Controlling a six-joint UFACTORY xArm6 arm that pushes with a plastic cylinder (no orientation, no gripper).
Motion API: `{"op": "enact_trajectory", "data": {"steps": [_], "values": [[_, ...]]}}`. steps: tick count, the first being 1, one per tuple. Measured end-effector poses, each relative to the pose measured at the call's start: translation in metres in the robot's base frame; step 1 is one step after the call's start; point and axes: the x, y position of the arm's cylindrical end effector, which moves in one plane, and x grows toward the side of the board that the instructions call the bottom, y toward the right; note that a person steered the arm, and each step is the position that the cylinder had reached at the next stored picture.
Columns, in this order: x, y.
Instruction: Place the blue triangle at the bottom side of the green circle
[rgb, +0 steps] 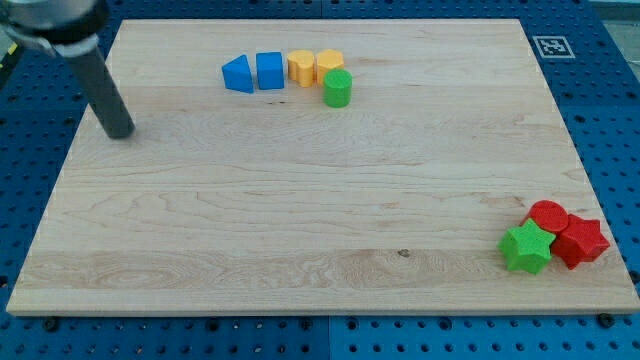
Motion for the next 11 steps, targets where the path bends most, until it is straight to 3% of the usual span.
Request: {"op": "enact_trajectory", "data": {"steps": [1, 2, 4, 7, 11], "values": [[-0.067, 0.003], [-0.093, 0.063], [-0.088, 0.139], [-0.027, 0.153], [-0.023, 0.272]]}}
